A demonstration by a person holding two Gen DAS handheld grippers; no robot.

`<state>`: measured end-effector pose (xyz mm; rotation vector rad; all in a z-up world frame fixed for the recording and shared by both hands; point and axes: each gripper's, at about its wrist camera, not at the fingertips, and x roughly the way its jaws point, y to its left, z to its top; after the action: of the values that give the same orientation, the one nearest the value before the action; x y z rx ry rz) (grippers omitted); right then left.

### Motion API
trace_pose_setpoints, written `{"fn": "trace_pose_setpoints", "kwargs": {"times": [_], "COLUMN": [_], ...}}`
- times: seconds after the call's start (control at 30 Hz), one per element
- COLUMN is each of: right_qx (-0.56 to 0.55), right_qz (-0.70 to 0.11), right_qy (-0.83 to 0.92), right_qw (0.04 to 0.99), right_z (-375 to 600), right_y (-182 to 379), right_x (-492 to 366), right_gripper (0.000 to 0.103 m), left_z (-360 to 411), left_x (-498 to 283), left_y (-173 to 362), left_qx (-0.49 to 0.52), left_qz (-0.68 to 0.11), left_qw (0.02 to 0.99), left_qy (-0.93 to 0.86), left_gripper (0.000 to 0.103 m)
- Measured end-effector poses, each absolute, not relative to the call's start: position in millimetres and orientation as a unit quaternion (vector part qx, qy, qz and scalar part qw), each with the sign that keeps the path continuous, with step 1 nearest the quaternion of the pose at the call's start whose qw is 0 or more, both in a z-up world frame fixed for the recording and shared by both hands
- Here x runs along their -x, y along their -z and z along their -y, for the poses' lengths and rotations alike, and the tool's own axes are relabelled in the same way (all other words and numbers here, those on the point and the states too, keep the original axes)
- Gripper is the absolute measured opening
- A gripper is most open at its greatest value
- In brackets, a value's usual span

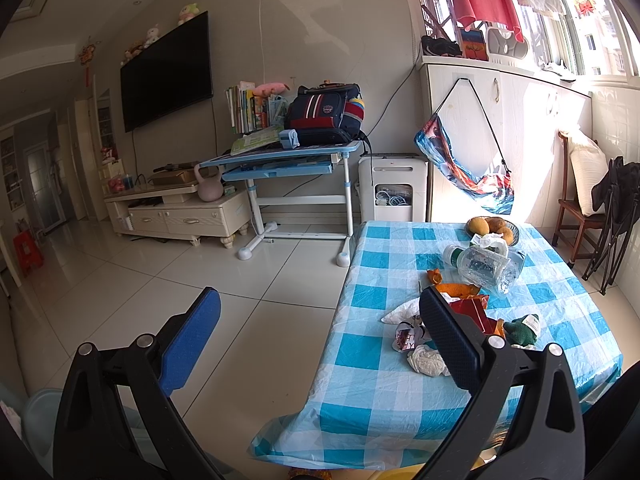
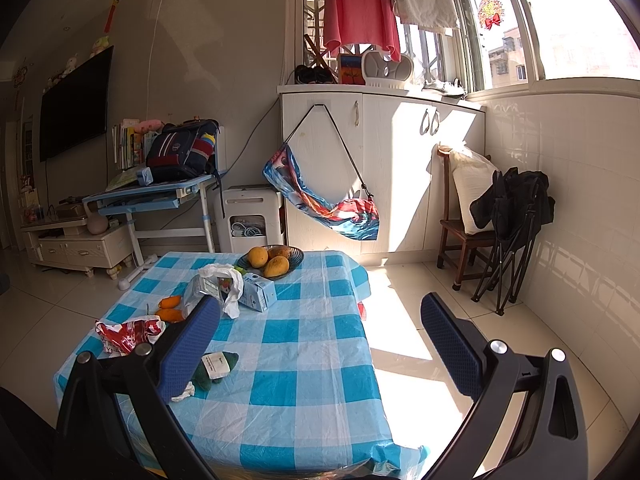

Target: Collect trash

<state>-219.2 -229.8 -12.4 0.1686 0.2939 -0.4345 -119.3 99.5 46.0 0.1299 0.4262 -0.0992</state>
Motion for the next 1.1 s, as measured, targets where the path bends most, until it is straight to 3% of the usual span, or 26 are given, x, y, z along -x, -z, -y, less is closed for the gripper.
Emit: {"fn": "trace_pose_setpoints", "kwargs": {"times": [1.1], "right_qx": [-0.092], "right_qz": [-0.134], "right_qy": [0.213], "right_qw": [0.964], "right_z": [230.7], "right_y": [11.9], "right_x": [219.6], "right_gripper": [0.097], "left_z": [-98.8], "left_x": [119.5], "left_y": [-45.3], "left_qx": [-0.065], "left_qz": [-0.211], "left_qw": [0.974], "left_qy": [0.049], "left_gripper": [0.096]}}
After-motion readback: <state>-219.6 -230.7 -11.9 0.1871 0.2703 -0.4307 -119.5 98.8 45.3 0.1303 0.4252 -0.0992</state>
